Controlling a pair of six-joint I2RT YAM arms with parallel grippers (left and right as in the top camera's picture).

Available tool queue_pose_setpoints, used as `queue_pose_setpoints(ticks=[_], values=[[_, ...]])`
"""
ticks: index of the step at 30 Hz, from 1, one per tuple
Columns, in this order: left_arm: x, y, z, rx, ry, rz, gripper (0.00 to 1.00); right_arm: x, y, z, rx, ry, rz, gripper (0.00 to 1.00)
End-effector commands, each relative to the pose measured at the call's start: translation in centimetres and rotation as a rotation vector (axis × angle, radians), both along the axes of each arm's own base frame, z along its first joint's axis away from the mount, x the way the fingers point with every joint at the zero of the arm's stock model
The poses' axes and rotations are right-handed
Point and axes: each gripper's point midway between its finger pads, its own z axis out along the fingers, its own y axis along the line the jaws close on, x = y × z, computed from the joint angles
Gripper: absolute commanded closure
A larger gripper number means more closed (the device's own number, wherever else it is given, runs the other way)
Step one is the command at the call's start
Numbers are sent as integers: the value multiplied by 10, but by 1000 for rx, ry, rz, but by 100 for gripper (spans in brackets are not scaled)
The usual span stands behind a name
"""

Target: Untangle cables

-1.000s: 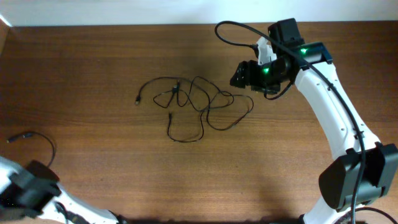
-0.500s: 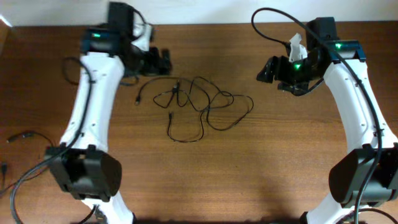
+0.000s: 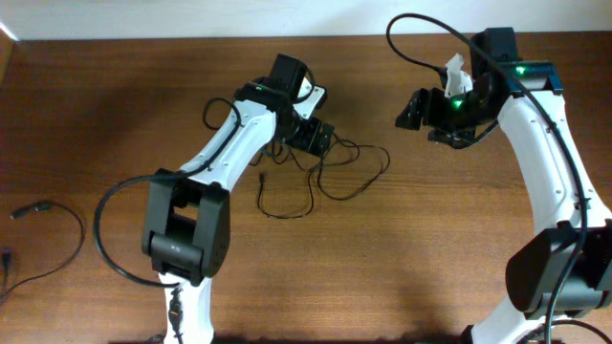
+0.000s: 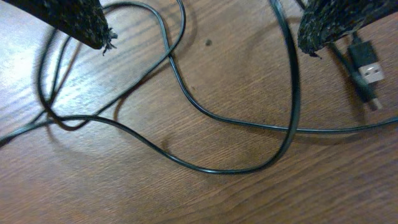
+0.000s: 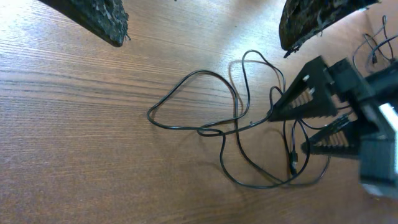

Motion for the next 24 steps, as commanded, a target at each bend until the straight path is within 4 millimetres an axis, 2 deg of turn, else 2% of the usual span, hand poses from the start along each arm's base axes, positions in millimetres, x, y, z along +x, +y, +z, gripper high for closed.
queue_pose_setpoints(ticks=[1, 3, 6, 8, 10, 11, 14, 17, 19, 21, 24], values=[[1, -1, -29, 11, 44, 16, 5, 1, 1, 5, -12, -21, 15, 21], [2, -1, -31, -4, 62, 69, 10, 0, 1, 5, -12, -18, 15, 21], [2, -4, -29, -26, 71, 82, 44, 1, 1, 5, -13, -21, 15, 21], [2, -4, -29, -26, 70, 83, 54, 1, 1, 5, -13, -21, 15, 21], [6, -6, -24, -32, 58, 82, 89, 0, 1, 5, -15, -22, 21, 21], [11, -9, -16, -45, 43, 80, 100, -1, 1, 4, -14, -17, 22, 21], [18, -12, 7, -61, 28, 91, 100, -3, 1, 4, -18, -12, 35, 21], [26, -15, 42, -78, -13, 89, 100, -4, 1, 4, -19, -13, 37, 21], [30, -17, 80, -105, -79, 88, 100, -5, 0, 3, -19, -7, 38, 21], [26, -15, 140, -153, -192, 84, 100, -5, 0, 3, -21, -9, 44, 21], [12, -9, 191, -193, -283, 80, 100, -5, 1, 3, -20, -9, 45, 21]])
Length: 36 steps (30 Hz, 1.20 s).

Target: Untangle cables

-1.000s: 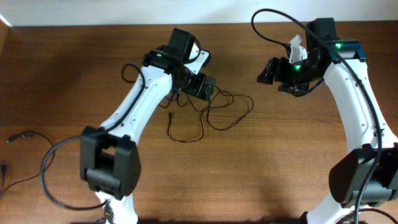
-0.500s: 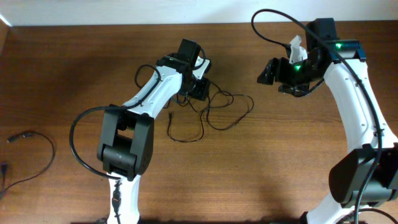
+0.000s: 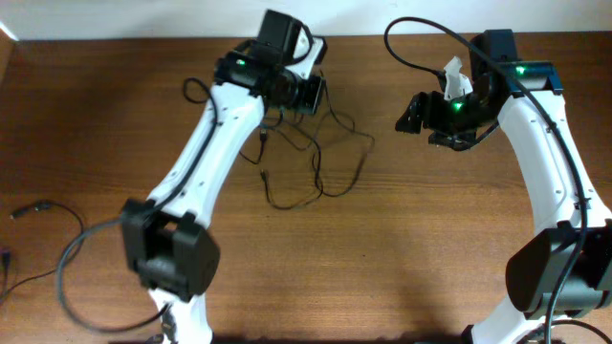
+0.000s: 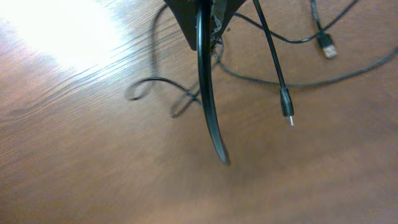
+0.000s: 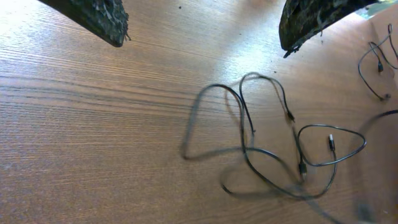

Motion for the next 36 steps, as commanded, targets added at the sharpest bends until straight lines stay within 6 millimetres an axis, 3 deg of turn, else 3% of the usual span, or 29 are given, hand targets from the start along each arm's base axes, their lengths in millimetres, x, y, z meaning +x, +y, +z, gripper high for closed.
queue_pose_setpoints(ticks=[1, 4, 5, 6, 7, 9, 12, 15, 18, 21, 24, 27, 32, 35, 36], values=[[-16, 4, 77, -68, -140, -2, 100, 2, 1, 5, -11, -24, 15, 21], [-34, 11, 124, -103, -234, -3, 100, 3, 2, 6, -10, -32, 17, 21], [-42, 14, 144, -120, -278, -3, 100, 3, 10, 7, 0, -41, 36, 21], [-44, 15, 150, -126, -295, -2, 100, 2, 29, 14, 79, -43, 55, 21], [-42, 16, 151, -121, -302, 5, 100, 4, 56, 27, 195, -48, 61, 21], [-32, 26, 141, -93, -278, 96, 100, 10, 81, 30, 197, -56, 28, 21], [-14, 62, 127, -38, -248, 351, 100, 5, 98, 18, 101, -24, -36, 21], [-4, 98, 126, -39, -235, 432, 100, 6, 93, 14, 59, -26, -50, 21], [-4, 96, 143, -142, -249, 362, 100, 12, 88, 13, 24, -72, -29, 21], [-16, 92, 191, -256, -336, 280, 100, 22, 90, 8, 14, -115, 14, 21], [-35, 95, 219, -302, -383, 254, 100, 26, 117, -10, 60, -129, 142, 21], [-37, 101, 225, -304, -398, 265, 100, 23, 145, -23, 101, -162, 289, 21], [-35, 110, 222, -294, -391, 289, 100, 24, 169, -50, 205, -140, 390, 21], [-35, 111, 223, -294, -395, 290, 100, 41, 180, -68, 206, -257, 500, 22], [-34, 112, 223, -292, -397, 294, 100, 48, 184, -73, 205, -289, 513, 26]])
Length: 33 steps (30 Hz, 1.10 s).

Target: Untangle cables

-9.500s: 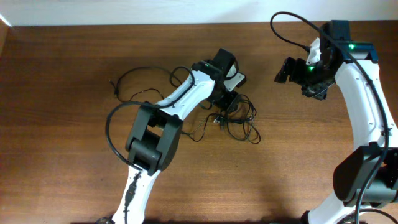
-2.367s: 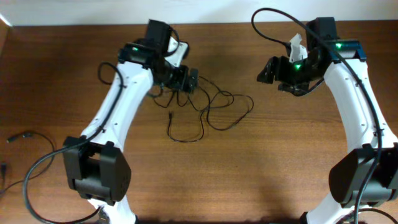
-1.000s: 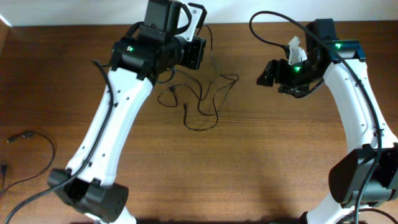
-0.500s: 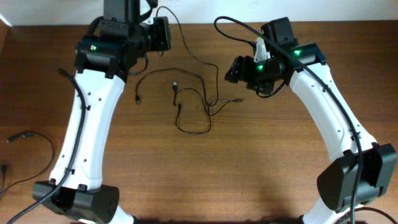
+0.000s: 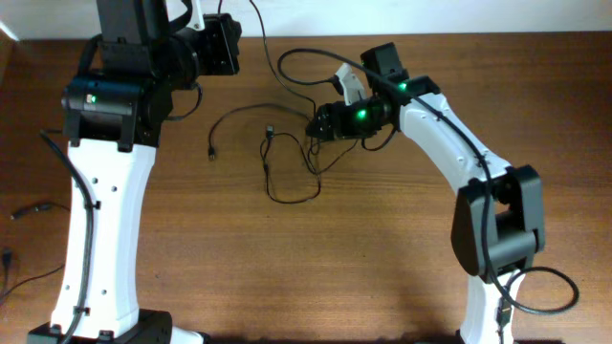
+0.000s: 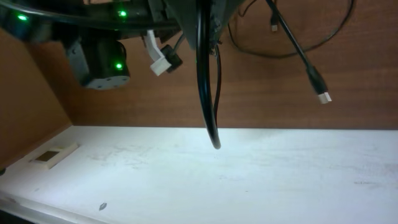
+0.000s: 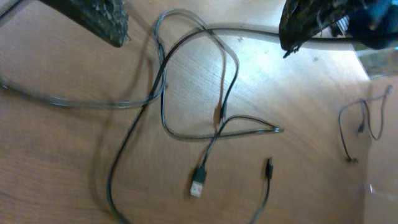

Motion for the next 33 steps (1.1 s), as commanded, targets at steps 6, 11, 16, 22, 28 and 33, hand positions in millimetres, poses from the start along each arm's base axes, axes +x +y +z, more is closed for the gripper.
queue_pose_setpoints(ticks=[6, 11, 16, 22, 28, 33], values=[[4, 43, 10, 37, -30, 117, 100, 9, -1, 48, 119, -75, 18, 96], [2, 84, -14, 115, 63, 264, 100, -30, -40, 237, 79, -359, -88, 96], [4, 82, -37, 122, 141, 252, 100, -57, -75, 287, -22, -348, -258, 96], [19, 75, -65, 107, 210, 214, 100, -72, -74, 368, 101, -559, -264, 96], [19, 61, -68, 95, 220, 171, 100, -102, -57, 422, 298, -617, -176, 96], [35, 26, -129, 126, 365, 92, 100, -94, -64, 365, 141, -416, -298, 96]])
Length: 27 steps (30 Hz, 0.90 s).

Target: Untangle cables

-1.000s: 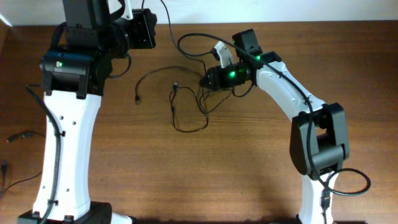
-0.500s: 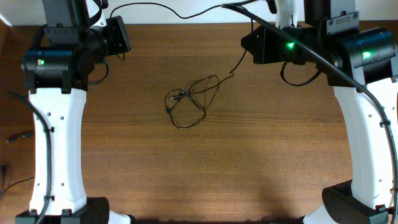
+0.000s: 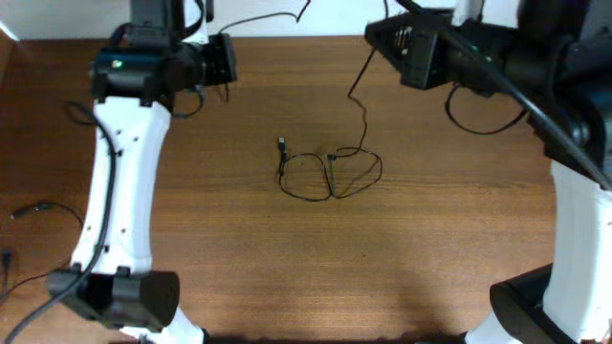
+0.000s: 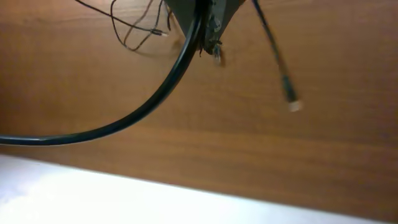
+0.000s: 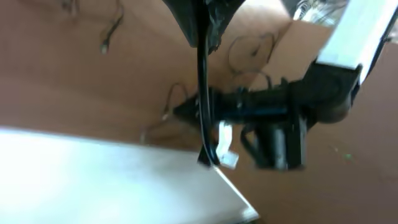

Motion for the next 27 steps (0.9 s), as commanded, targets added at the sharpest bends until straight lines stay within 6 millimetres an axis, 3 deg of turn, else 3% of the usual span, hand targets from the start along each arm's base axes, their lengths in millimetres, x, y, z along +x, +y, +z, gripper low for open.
queue_pose_setpoints(ticks=[1, 2, 3, 6, 7, 9, 11, 12, 13, 14, 16, 18, 20, 21, 22, 24, 27], values=[[8, -6, -33, 17, 84, -26, 100, 14, -26, -35, -141, 88, -179, 96], [8, -14, -38, 20, 88, -93, 100, 18, -38, -61, -237, 158, -248, 96], [6, -26, -40, 20, 75, -190, 100, 21, -36, -91, -311, 244, -246, 96], [2, -36, -42, 61, 56, -301, 100, 41, 1, -157, -421, 383, -157, 96], [0, -33, -45, 74, 67, -302, 100, 55, 22, -194, -464, 441, -121, 96], [2, -13, -48, 111, 84, -247, 100, 81, 42, -248, -508, 509, -101, 96], [2, 3, -50, 109, 100, -215, 100, 109, 42, -298, -518, 591, -133, 96], [1, 4, -51, 109, 106, -212, 100, 125, 34, -319, -520, 614, -156, 80], [1, 4, -51, 109, 106, -212, 100, 131, 28, -325, -518, 620, -168, 38], [1, 3, -51, 108, 106, -214, 100, 141, 12, -325, -527, 599, -168, 1], [1, -5, -56, 109, 117, -233, 100, 151, -30, -307, -490, 605, -241, 1], [1, -35, -76, 112, 157, -297, 100, 156, -99, -293, -430, 668, -353, 1], [3, -72, -105, 120, 196, -374, 100, 150, -156, -298, -410, 759, -448, 1], [3, -91, -116, 124, 202, -412, 100, 149, -170, -299, -411, 769, -461, 1], [4, -125, -135, 130, 201, -476, 98, 147, -184, -300, -415, 778, -471, 1], [6, -176, -165, 136, 181, -563, 89, 145, -195, -302, -426, 784, -471, 1], [1, -265, -215, 126, 107, -690, 48, 145, -207, -303, -449, 779, -491, 1]])
